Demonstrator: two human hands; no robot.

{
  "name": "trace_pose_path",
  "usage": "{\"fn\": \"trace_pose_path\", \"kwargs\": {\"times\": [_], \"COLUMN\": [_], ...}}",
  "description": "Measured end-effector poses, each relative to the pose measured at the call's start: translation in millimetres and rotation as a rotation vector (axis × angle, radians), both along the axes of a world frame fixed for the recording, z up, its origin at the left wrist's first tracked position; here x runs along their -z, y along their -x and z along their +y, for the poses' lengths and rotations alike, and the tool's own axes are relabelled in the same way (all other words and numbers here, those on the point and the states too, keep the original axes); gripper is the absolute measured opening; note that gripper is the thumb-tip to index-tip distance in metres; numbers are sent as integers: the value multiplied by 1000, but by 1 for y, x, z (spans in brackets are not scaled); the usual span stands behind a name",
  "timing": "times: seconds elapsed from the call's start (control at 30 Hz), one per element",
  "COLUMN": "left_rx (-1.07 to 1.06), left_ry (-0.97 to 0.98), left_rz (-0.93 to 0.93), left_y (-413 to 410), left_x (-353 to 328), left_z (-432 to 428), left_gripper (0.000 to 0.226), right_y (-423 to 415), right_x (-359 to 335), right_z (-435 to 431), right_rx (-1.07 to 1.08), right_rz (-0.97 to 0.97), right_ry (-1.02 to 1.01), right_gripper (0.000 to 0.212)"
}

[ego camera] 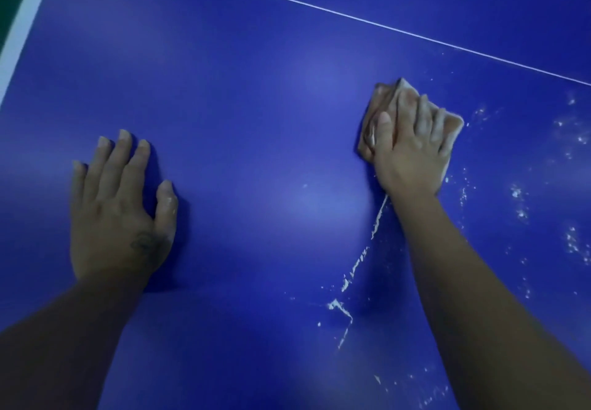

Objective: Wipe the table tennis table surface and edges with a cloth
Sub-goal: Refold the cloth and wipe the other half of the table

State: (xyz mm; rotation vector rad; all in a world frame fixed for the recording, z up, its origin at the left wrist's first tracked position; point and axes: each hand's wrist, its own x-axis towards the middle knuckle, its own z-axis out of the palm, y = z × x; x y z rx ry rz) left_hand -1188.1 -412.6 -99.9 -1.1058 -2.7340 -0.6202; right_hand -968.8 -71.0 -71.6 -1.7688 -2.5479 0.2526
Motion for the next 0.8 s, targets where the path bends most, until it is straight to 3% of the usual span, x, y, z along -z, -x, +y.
{"fn": "trace_pose_path", "kwargs": {"times": [0.2,0.43,0.6,0.8], "left_rx": [-24,-104,-141,-144], "left_ry": [44,147,257,206], "left_rz": [-10,-68,-112,-108], "left_y": [-6,-105,-141,-143], "left_x": [-7,-19,-22,-18], "left_z": [1,-44,-71,-72], "left_gripper": [59,66,72,68], "right_y": [-49,4,57,-6], "right_x": [-7,-22,-16,-3], "right_z": [-85,-25,-95,-141], "right_rx": [-40,-27,-289,-519], "right_rz": [-91,-90,-50,29], "right_ry": [21,75,17,-56], "right_gripper": [69,70,66,67]}}
